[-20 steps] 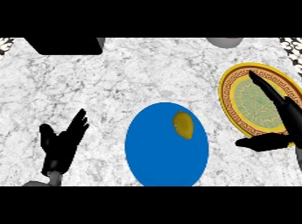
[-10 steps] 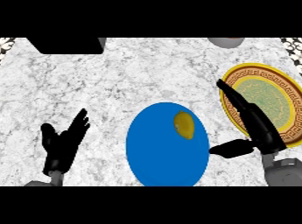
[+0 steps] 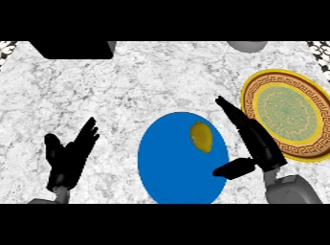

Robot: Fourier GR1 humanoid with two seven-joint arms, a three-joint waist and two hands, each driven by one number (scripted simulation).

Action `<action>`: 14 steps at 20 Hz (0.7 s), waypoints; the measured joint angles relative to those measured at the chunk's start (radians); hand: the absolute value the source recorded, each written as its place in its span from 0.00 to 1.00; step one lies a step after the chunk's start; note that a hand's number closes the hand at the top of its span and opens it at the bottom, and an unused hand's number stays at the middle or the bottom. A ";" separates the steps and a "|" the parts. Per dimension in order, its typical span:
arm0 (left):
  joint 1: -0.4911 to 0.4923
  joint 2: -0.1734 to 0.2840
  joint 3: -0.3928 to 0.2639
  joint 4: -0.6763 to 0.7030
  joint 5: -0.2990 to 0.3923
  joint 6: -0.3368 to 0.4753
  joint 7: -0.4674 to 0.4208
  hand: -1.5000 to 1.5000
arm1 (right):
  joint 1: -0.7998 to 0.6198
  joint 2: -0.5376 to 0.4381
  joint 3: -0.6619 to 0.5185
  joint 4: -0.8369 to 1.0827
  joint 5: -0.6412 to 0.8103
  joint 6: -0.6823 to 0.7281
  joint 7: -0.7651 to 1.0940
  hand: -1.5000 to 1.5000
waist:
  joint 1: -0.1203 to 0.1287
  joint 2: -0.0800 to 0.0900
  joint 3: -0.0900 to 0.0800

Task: Pick the lemon from the plate and place it in the plate

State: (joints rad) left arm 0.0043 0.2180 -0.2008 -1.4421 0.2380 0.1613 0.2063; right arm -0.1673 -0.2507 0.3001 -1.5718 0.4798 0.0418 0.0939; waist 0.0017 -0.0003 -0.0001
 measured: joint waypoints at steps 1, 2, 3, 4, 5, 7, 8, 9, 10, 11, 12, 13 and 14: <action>0.014 -0.002 0.004 -0.011 -0.004 -0.007 -0.005 0.50 | 0.007 0.013 0.004 0.008 0.019 -0.007 -0.006 0.00 | 0.000 0.000 0.000; 0.006 -0.013 0.008 0.012 -0.014 -0.005 -0.012 0.50 | 0.011 0.026 0.010 0.001 0.036 -0.011 0.003 0.00 | -0.001 0.000 0.000; 0.014 -0.020 0.008 0.000 -0.020 -0.005 -0.004 0.50 | 0.007 0.037 0.007 0.002 0.052 -0.011 0.016 0.00 | 0.000 0.000 0.000; 0.034 -0.014 0.010 -0.017 -0.021 -0.015 -0.004 0.50 | -0.003 0.045 0.004 0.022 0.070 -0.019 0.013 0.00 | 0.001 0.000 0.000; 0.035 -0.015 0.012 -0.019 -0.025 -0.018 0.000 0.50 | -0.014 0.056 0.004 0.040 0.090 -0.024 0.022 0.00 | 0.001 0.000 0.000; 0.016 -0.034 0.014 -0.004 -0.039 -0.011 0.008 0.50 | -0.016 0.080 0.019 0.050 0.137 -0.038 0.047 0.00 | 0.000 0.000 0.000; 0.018 -0.033 0.022 -0.001 -0.037 -0.022 0.002 0.50 | -0.023 0.091 0.023 0.057 0.157 -0.040 0.064 0.00 | 0.000 0.000 0.000; 0.008 -0.031 0.033 0.009 -0.036 -0.033 0.001 0.50 | -0.037 0.101 0.019 0.075 0.174 -0.042 0.073 0.00 | 0.000 0.000 0.000; 0.010 -0.036 0.034 -0.002 -0.043 -0.031 0.012 0.50 | -0.045 0.111 0.012 0.091 0.188 -0.047 0.073 0.00 | 0.001 0.000 0.000; 0.011 -0.040 0.040 -0.001 -0.045 -0.038 0.009 0.50 | -0.042 0.117 0.006 0.109 0.199 -0.054 0.061 0.00 | 0.001 0.000 0.000; 0.016 -0.037 0.045 -0.023 -0.047 -0.042 0.022 0.50 | -0.048 0.124 0.000 0.133 0.209 -0.060 0.052 0.00 | 0.001 0.000 0.000; 0.004 -0.045 0.052 -0.008 -0.054 -0.043 0.020 0.50 | -0.054 0.127 -0.007 0.139 0.218 -0.052 0.050 0.00 | 0.001 0.000 0.000; 0.000 -0.048 0.062 0.004 -0.055 -0.054 0.016 0.50 | -0.064 0.138 -0.012 0.154 0.228 -0.051 0.049 0.00 | 0.000 0.000 0.000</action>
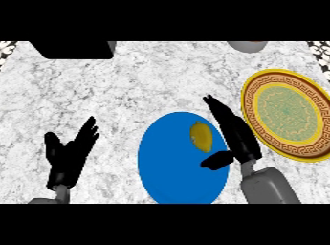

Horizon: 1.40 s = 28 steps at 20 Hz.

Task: Pick the lemon from the plate and place it in the plate

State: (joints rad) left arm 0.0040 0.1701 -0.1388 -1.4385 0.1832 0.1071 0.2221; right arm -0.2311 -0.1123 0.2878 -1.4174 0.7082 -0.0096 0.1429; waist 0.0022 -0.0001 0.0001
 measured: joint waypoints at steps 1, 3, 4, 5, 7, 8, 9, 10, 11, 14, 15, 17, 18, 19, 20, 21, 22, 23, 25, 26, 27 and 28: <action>0.006 -0.003 0.001 -0.001 -0.002 -0.003 0.001 0.50 | -0.019 0.010 -0.006 0.040 0.009 -0.006 -0.011 0.00 | 0.001 0.000 0.000; 0.009 -0.009 0.008 -0.008 -0.012 -0.007 0.005 0.50 | -0.009 0.020 -0.003 0.035 0.022 0.004 -0.013 0.00 | 0.000 0.000 0.000; 0.013 -0.017 0.006 -0.023 -0.018 -0.001 0.013 0.50 | -0.025 0.023 -0.012 0.058 0.025 0.010 -0.018 0.00 | 0.001 0.000 0.000; 0.014 -0.015 0.016 -0.014 -0.019 -0.009 0.006 0.50 | -0.020 0.034 -0.006 0.057 0.036 0.011 -0.014 0.00 | 0.000 0.000 0.000; 0.018 -0.023 0.018 -0.030 -0.032 -0.007 0.018 0.50 | -0.035 0.042 -0.016 0.081 0.047 0.022 -0.021 0.00 | 0.001 0.000 0.000; 0.022 -0.019 0.022 -0.041 -0.030 -0.017 0.025 0.50 | -0.033 0.047 -0.011 0.091 0.059 0.020 -0.023 1.00 | 0.001 0.000 0.000; 0.025 -0.021 0.025 -0.031 -0.030 -0.023 0.014 0.50 | -0.029 0.042 -0.005 0.112 0.072 0.017 -0.039 1.00 | 0.001 0.000 0.000; 0.023 -0.023 0.026 -0.027 -0.031 -0.023 0.017 0.50 | -0.039 0.041 0.002 0.135 0.082 0.022 -0.052 1.00 | 0.001 0.000 0.000; 0.025 -0.028 0.023 -0.027 -0.038 -0.021 0.014 0.50 | -0.035 0.035 0.009 0.138 0.093 0.022 -0.070 1.00 | 0.001 0.000 0.000; 0.026 -0.039 0.024 -0.026 -0.047 -0.026 0.011 0.50 | -0.067 0.029 -0.006 0.198 0.123 -0.001 -0.122 1.00 | 0.001 -0.001 -0.001; 0.013 -0.039 0.034 -0.011 -0.048 -0.030 0.012 0.50 | -0.072 0.036 -0.005 0.201 0.137 -0.007 -0.121 1.00 | 0.000 -0.002 -0.001; 0.016 -0.050 0.036 0.006 -0.057 -0.036 -0.008 0.50 | -0.077 0.043 -0.008 0.205 0.163 -0.016 -0.121 1.00 | 0.000 -0.002 -0.002; 0.015 -0.053 0.039 0.011 -0.062 -0.036 -0.010 0.50 | -0.073 0.043 -0.013 0.210 0.172 -0.028 -0.135 1.00 | 0.000 -0.003 -0.002; 0.007 -0.055 0.041 -0.004 -0.063 -0.031 0.012 0.50 | -0.089 0.054 -0.014 0.234 0.179 -0.044 -0.138 1.00 | 0.000 -0.004 -0.003; 0.016 -0.048 0.042 -0.010 -0.062 -0.038 0.012 0.50 | -0.095 0.064 -0.016 0.220 0.190 -0.041 -0.096 1.00 | 0.000 -0.004 -0.003; 0.022 -0.050 0.039 -0.009 -0.064 -0.041 0.005 0.50 | -0.107 0.073 -0.014 0.233 0.197 -0.057 -0.033 1.00 | 0.004 -0.004 -0.003; 0.019 -0.058 0.031 -0.005 -0.069 -0.039 0.002 0.50 | -0.121 0.079 -0.007 0.248 0.200 -0.079 0.041 1.00 | 0.010 -0.003 -0.004; 0.017 -0.058 0.032 0.003 -0.068 -0.042 -0.002 0.50 | -0.138 0.085 -0.009 0.257 0.204 -0.096 0.121 1.00 | 0.015 -0.002 -0.004; 0.009 -0.057 0.031 0.001 -0.068 -0.045 -0.001 0.50 | -0.163 0.095 -0.023 0.281 0.214 -0.127 0.283 1.00 | 0.027 -0.001 -0.005; 0.006 -0.057 0.029 0.002 -0.068 -0.047 0.000 0.50 | -0.178 0.099 -0.024 0.291 0.222 -0.144 0.364 1.00 | 0.034 0.000 -0.005; 0.004 -0.060 0.024 0.003 -0.070 -0.047 -0.001 0.50 | -0.201 0.102 -0.020 0.299 0.234 -0.166 0.445 1.00 | 0.040 0.000 -0.005; 0.004 -0.061 0.018 0.004 -0.073 -0.051 -0.001 0.50 | -0.230 0.104 -0.014 0.308 0.249 -0.197 0.521 1.00 | 0.047 0.001 -0.004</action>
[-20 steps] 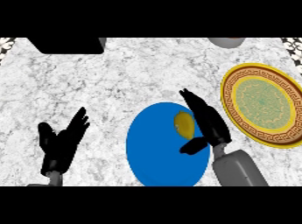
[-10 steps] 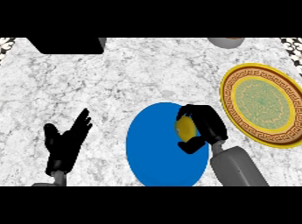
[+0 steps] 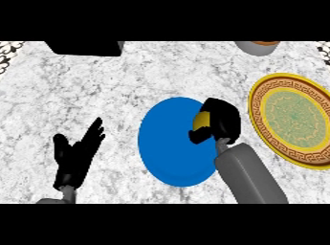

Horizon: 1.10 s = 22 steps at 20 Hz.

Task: Pick the lemon from the plate and place it in the plate

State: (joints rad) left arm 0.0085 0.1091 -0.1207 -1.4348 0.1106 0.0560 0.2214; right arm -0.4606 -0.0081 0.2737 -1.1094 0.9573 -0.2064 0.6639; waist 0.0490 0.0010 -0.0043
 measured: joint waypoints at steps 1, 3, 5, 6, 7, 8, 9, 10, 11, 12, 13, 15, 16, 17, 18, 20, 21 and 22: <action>0.000 -0.003 -0.005 0.005 -0.004 0.000 -0.003 0.50 | -0.026 0.002 0.014 0.003 0.021 -0.042 0.068 1.00 | 0.004 0.000 0.001; -0.012 0.000 -0.001 0.007 -0.002 -0.003 0.003 0.50 | -0.093 0.004 0.039 0.007 0.078 -0.121 0.187 1.00 | 0.009 0.001 0.001; -0.020 0.001 -0.002 0.007 -0.001 -0.006 0.011 0.50 | -0.153 0.005 0.070 0.018 0.154 -0.182 0.283 1.00 | 0.011 0.000 0.001; -0.025 0.006 0.004 0.005 0.006 -0.012 0.017 0.50 | -0.180 0.004 0.085 0.028 0.193 -0.204 0.328 1.00 | 0.011 0.000 0.002; -0.026 0.006 0.004 0.010 0.005 -0.012 0.017 0.50 | -0.210 0.003 0.100 0.034 0.225 -0.218 0.363 1.00 | 0.011 0.000 0.002; -0.016 0.008 0.002 0.008 0.005 -0.017 0.013 0.50 | -0.234 0.002 0.110 0.039 0.257 -0.232 0.390 1.00 | 0.014 -0.001 0.002; -0.016 0.009 0.003 0.010 0.006 -0.018 0.014 0.50 | -0.248 0.001 0.120 0.038 0.288 -0.252 0.410 1.00 | 0.012 -0.001 0.002; -0.017 0.004 0.002 0.014 0.003 -0.014 0.011 0.50 | -0.261 0.000 0.124 0.042 0.316 -0.270 0.428 1.00 | 0.009 0.000 0.002; -0.019 0.009 0.008 0.010 0.008 -0.017 0.014 0.50 | -0.270 -0.001 0.121 0.048 0.345 -0.287 0.442 1.00 | 0.007 0.000 0.002; -0.019 0.005 0.008 0.010 0.005 -0.009 0.014 0.50 | -0.280 -0.002 0.115 0.043 0.368 -0.297 0.456 1.00 | 0.003 -0.001 0.003; -0.017 0.003 0.006 0.012 0.003 -0.008 0.012 0.50 | -0.293 -0.003 0.106 0.039 0.392 -0.306 0.468 1.00 | 0.000 -0.001 0.003; -0.021 0.003 0.011 0.011 0.002 -0.001 0.015 0.50 | -0.296 -0.003 0.079 0.024 0.439 -0.324 0.487 1.00 | -0.013 -0.003 0.003; -0.020 0.010 0.019 0.010 0.007 -0.007 0.014 0.50 | -0.290 -0.004 0.069 0.016 0.459 -0.334 0.495 1.00 | -0.015 -0.003 0.003; -0.021 0.010 0.021 0.009 0.008 -0.006 0.014 0.50 | -0.287 -0.004 0.057 0.005 0.476 -0.347 0.500 1.00 | -0.018 -0.003 0.004; -0.024 0.007 0.021 0.012 0.003 0.001 0.015 0.50 | -0.286 -0.004 0.041 -0.002 0.495 -0.363 0.501 1.00 | -0.021 -0.002 0.004; -0.021 0.010 0.028 0.011 0.006 0.003 0.016 0.50 | -0.256 -0.004 0.004 -0.018 0.528 -0.408 0.491 1.00 | -0.028 -0.001 0.005; -0.020 0.009 0.031 0.019 0.005 0.003 0.009 0.50 | -0.241 -0.003 -0.016 -0.032 0.540 -0.433 0.482 1.00 | -0.034 -0.001 0.005; -0.018 0.010 0.034 0.025 0.006 0.004 0.004 0.50 | -0.221 -0.003 -0.031 -0.048 0.555 -0.457 0.474 1.00 | -0.039 -0.001 0.005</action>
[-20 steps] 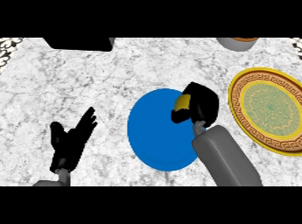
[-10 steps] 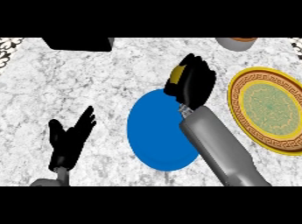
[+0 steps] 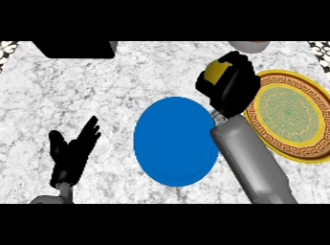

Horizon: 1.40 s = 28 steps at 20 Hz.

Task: Pick the lemon from the plate and place it in the plate

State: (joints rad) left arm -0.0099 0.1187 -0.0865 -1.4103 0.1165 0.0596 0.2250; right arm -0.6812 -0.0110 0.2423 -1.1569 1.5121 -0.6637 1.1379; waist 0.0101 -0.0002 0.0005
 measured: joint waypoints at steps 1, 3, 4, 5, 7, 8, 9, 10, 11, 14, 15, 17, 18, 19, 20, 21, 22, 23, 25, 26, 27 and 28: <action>0.003 0.004 0.003 -0.003 0.005 -0.006 -0.001 0.50 | 0.017 0.000 -0.017 -0.005 0.022 -0.021 -0.003 1.00 | -0.001 0.000 0.000; 0.006 0.001 0.004 -0.006 0.005 -0.003 -0.002 0.50 | 0.056 0.001 -0.057 -0.019 0.063 -0.061 -0.013 1.00 | -0.005 0.000 0.000; 0.015 -0.001 0.004 -0.004 0.004 -0.003 -0.012 0.50 | 0.076 0.002 -0.082 -0.025 0.083 -0.080 -0.019 1.00 | -0.008 0.000 0.000; 0.020 0.003 0.008 -0.004 0.007 -0.007 -0.014 0.50 | 0.099 0.000 -0.106 -0.031 0.101 -0.101 -0.026 1.00 | -0.009 0.000 0.000; 0.032 -0.002 0.003 -0.013 0.003 -0.002 -0.011 0.50 | 0.141 -0.005 -0.161 -0.043 0.142 -0.135 -0.034 1.00 | -0.013 -0.001 0.000; 0.024 0.001 0.010 -0.012 0.007 -0.003 -0.006 0.50 | 0.159 -0.011 -0.192 -0.042 0.155 -0.158 -0.043 1.00 | -0.014 0.000 0.000; 0.025 -0.005 0.005 -0.012 0.003 0.001 -0.009 0.50 | 0.172 -0.017 -0.220 -0.042 0.159 -0.181 -0.053 1.00 | -0.014 0.001 0.000; 0.019 -0.006 0.007 -0.008 0.003 0.002 -0.008 0.50 | 0.188 -0.028 -0.244 -0.055 0.151 -0.198 -0.062 1.00 | -0.016 0.001 0.000; 0.026 -0.004 0.006 -0.017 0.006 -0.004 -0.006 0.50 | 0.195 -0.048 -0.274 -0.048 0.130 -0.220 -0.076 1.00 | -0.013 0.001 0.000; 0.021 -0.004 0.005 -0.030 0.009 -0.007 0.010 0.50 | 0.213 -0.096 -0.339 -0.011 0.054 -0.279 -0.109 1.00 | -0.009 0.002 0.001; 0.025 -0.009 0.003 -0.027 0.002 -0.003 -0.001 0.50 | 0.220 -0.115 -0.354 0.004 0.019 -0.299 -0.125 1.00 | -0.008 0.002 0.001; 0.011 -0.008 0.010 -0.010 0.003 -0.007 0.002 0.50 | 0.221 -0.165 -0.376 0.036 -0.063 -0.329 -0.166 1.00 | -0.007 0.003 0.001; 0.012 -0.007 0.012 -0.008 0.002 -0.009 -0.004 0.50 | 0.226 -0.185 -0.384 0.051 -0.103 -0.345 -0.187 1.00 | -0.007 0.003 0.000; 0.031 -0.006 0.007 -0.027 0.001 -0.011 -0.001 0.50 | 0.228 -0.208 -0.390 0.065 -0.148 -0.360 -0.211 1.00 | -0.005 0.002 0.001; 0.047 -0.012 -0.003 -0.040 -0.008 -0.008 -0.007 0.50 | 0.228 -0.225 -0.396 0.087 -0.185 -0.377 -0.235 1.00 | -0.004 0.002 0.001; 0.045 -0.018 -0.004 -0.037 -0.012 -0.004 -0.008 0.50 | 0.218 -0.243 -0.402 0.116 -0.224 -0.394 -0.261 1.00 | -0.003 0.002 0.001; 0.050 -0.020 -0.006 -0.036 -0.014 -0.006 -0.015 0.50 | 0.210 -0.265 -0.407 0.152 -0.268 -0.413 -0.295 1.00 | -0.001 0.003 0.001; 0.040 -0.022 -0.001 -0.015 -0.014 -0.008 -0.028 0.50 | 0.203 -0.283 -0.408 0.185 -0.314 -0.432 -0.330 1.00 | -0.001 0.003 0.001; 0.027 -0.015 0.002 -0.020 -0.012 -0.013 -0.014 0.50 | 0.189 -0.300 -0.431 0.237 -0.398 -0.413 -0.329 0.00 | 0.003 0.005 0.001; 0.021 -0.020 -0.002 -0.013 -0.018 -0.009 -0.016 0.50 | 0.186 -0.313 -0.434 0.266 -0.436 -0.392 -0.336 0.00 | 0.003 0.006 0.002; 0.023 -0.021 -0.002 -0.011 -0.018 -0.012 -0.021 0.50 | 0.186 -0.324 -0.436 0.293 -0.473 -0.362 -0.345 0.00 | 0.006 0.007 0.002; 0.023 -0.018 -0.001 -0.007 -0.018 -0.016 -0.025 0.50 | 0.182 -0.332 -0.438 0.319 -0.514 -0.336 -0.362 0.00 | 0.008 0.008 0.002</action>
State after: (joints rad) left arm 0.0134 0.1005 -0.0879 -1.4174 0.0989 0.0438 0.2004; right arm -0.4988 -0.3427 -0.1955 -0.8377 0.9978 -0.9997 0.7763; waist 0.0180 0.0082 0.0027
